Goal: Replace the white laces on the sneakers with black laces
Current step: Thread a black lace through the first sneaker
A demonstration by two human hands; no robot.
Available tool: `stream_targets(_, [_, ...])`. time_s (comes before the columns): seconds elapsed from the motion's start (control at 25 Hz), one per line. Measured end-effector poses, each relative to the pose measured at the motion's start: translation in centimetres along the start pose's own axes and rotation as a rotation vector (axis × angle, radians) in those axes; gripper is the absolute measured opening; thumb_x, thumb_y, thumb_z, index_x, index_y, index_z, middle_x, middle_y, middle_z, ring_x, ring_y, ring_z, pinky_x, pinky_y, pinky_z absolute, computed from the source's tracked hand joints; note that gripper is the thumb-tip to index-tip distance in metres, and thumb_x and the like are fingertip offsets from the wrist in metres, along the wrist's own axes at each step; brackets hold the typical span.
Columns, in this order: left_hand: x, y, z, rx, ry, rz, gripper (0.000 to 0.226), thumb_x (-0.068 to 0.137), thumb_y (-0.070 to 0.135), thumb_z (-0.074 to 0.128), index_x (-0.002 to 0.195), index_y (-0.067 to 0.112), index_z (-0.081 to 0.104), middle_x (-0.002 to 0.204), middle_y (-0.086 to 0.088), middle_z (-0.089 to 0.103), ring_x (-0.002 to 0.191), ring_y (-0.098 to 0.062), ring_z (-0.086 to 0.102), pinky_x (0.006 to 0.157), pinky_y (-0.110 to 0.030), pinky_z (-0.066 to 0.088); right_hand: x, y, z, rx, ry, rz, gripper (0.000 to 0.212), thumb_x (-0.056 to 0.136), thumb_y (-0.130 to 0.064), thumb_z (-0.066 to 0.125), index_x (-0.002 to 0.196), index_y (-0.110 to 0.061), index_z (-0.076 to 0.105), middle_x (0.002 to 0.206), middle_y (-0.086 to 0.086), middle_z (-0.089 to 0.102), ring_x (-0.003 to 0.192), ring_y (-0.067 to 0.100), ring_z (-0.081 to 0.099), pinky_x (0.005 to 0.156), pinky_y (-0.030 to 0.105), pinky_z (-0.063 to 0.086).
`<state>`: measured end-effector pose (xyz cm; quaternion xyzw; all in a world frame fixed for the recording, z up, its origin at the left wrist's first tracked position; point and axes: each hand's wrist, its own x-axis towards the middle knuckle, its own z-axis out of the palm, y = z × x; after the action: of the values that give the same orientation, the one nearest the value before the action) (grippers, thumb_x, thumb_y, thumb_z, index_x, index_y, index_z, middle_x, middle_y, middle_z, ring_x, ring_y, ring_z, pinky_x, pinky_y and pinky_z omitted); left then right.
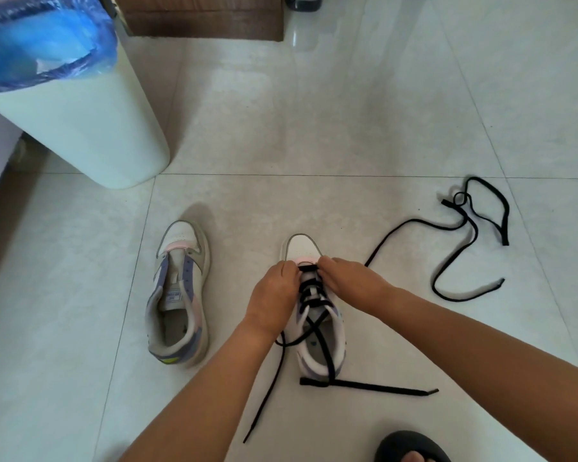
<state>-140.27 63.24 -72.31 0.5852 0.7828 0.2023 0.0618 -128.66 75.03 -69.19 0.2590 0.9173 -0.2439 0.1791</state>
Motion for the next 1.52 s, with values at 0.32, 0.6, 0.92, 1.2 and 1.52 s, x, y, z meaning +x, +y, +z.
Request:
stream_targets(0.32, [1.9,3.8,-3.3,0.009,-0.593,-0.466,0.029,0.098,0.024,0.041,0.120,0.008,0.049,0.118,-0.009,0.058,0.105,-0.026,0.058,0.074,-0.030,0.040,-0.5,-2.2,-1.5,0.045,-0.202,0.180,0.027,0.097,-0.033,0.037,0.091,-0.012,0.052,0.089,0.007,0.059,0.078,0.021,0.052,0.060,0.029,0.036])
stream_targets(0.6, [4.1,4.7,-3.1,0.153,-0.811,-0.401,0.034,0.094,0.004,0.046,0.128,0.005,0.052,0.132,-0.010,0.055,0.120,-0.025,0.054,0.094,-0.031,0.043,1.9,-3.1,-1.9,-0.090,-0.328,0.106,0.024,0.092,-0.010,0.045,0.108,-0.006,0.062,0.110,0.012,0.064,0.098,0.026,0.060,0.077,0.030,0.043])
stream_targets(0.92, [1.2,0.8,-3.8,-0.106,-0.600,-0.163,0.024,0.099,0.018,0.036,0.108,0.002,0.052,0.106,-0.016,0.061,0.095,-0.031,0.056,0.074,-0.032,0.037,-0.8,-1.0,-1.0,0.487,-0.021,0.141,0.026,0.088,-0.009,0.046,0.063,-0.012,0.042,0.067,0.004,0.049,0.063,0.020,0.054,0.063,0.036,0.053])
stream_targets(1.2, [-0.1,1.1,-2.2,-0.141,-0.453,-0.227,0.025,0.100,0.026,0.035,0.101,0.005,0.051,0.098,-0.013,0.060,0.089,-0.029,0.057,0.068,-0.034,0.037,-1.4,-1.3,-0.2,0.367,-0.048,0.222,0.024,0.096,-0.037,0.045,0.082,-0.017,0.047,0.077,0.003,0.057,0.069,0.020,0.055,0.059,0.029,0.044])
stream_targets(1.52, [2.4,3.0,-2.5,0.145,-0.532,-0.171,0.030,0.096,0.006,0.040,0.126,0.004,0.042,0.121,-0.012,0.055,0.102,-0.030,0.059,0.069,-0.031,0.037,1.7,-3.0,-1.6,-0.257,-0.252,0.070,0.023,0.096,-0.016,0.041,0.108,-0.007,0.058,0.103,0.010,0.064,0.082,0.025,0.057,0.065,0.029,0.038])
